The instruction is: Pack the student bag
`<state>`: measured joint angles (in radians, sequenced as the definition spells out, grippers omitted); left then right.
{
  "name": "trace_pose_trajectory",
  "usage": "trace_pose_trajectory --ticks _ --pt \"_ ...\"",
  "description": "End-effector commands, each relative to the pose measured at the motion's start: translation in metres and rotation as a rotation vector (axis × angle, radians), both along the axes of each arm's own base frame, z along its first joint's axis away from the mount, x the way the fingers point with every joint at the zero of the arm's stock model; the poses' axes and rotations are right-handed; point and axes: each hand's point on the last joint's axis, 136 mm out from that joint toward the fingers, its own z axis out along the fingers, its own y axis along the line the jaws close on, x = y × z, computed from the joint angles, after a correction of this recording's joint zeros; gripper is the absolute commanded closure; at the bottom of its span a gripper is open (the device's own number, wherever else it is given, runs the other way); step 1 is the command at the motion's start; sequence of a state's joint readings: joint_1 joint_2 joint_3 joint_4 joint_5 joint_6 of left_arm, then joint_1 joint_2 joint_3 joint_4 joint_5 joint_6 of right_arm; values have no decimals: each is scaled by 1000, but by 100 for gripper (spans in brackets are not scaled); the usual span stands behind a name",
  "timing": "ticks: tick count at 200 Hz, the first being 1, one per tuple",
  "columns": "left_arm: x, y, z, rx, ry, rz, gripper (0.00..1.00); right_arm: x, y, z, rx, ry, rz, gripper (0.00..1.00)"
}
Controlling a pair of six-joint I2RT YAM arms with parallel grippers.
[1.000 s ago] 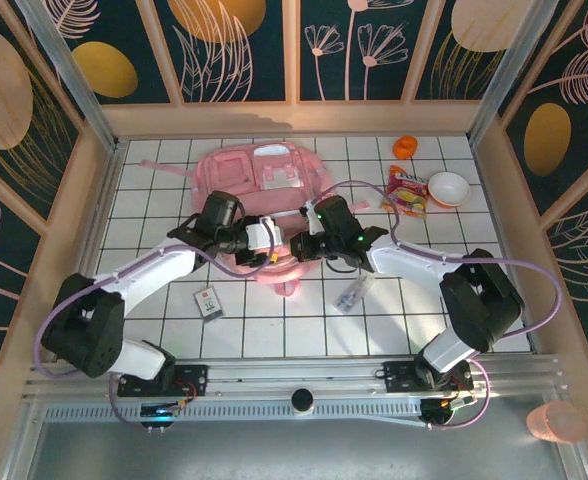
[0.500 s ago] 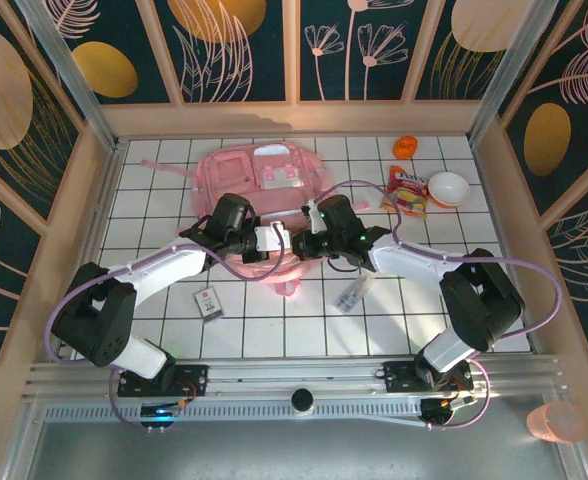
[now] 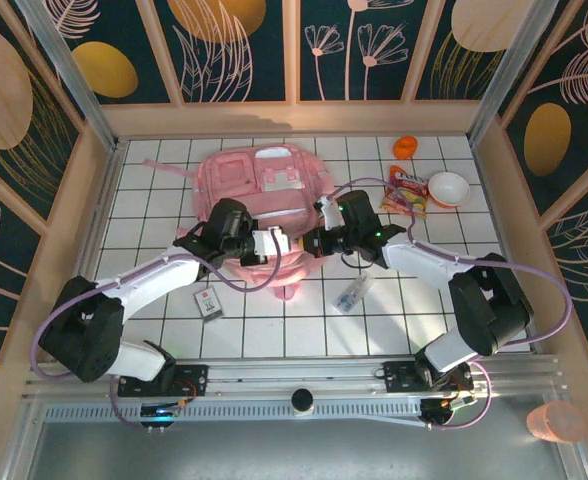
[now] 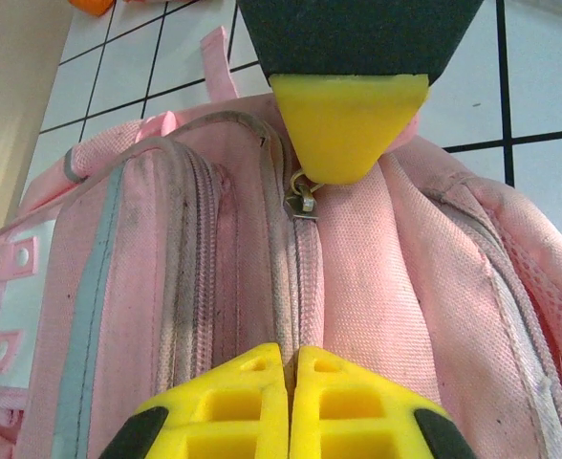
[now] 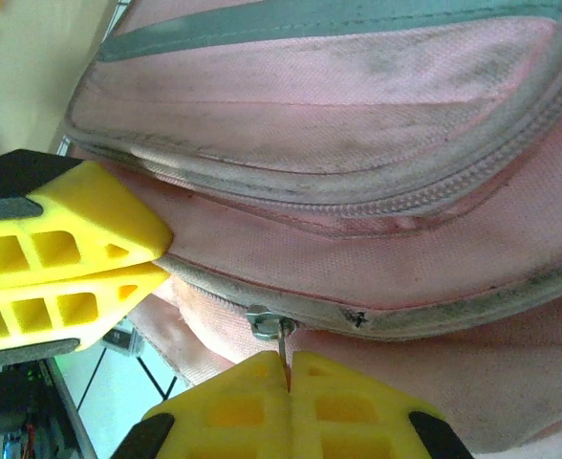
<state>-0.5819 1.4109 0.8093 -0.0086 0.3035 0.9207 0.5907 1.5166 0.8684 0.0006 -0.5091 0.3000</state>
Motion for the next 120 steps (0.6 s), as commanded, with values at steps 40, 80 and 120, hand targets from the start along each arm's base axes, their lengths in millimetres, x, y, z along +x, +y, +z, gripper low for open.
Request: trace_pose_trajectory --ticks 40,80,120 --pt "-3 6 15 -46 35 31 48 -2 -1 3 -66 -19 -25 100" --pt "0 -10 13 -64 47 -7 47 -2 7 2 -78 -22 -8 100" --pt "13 -21 6 -53 2 36 33 -5 9 5 -71 -23 0 100"
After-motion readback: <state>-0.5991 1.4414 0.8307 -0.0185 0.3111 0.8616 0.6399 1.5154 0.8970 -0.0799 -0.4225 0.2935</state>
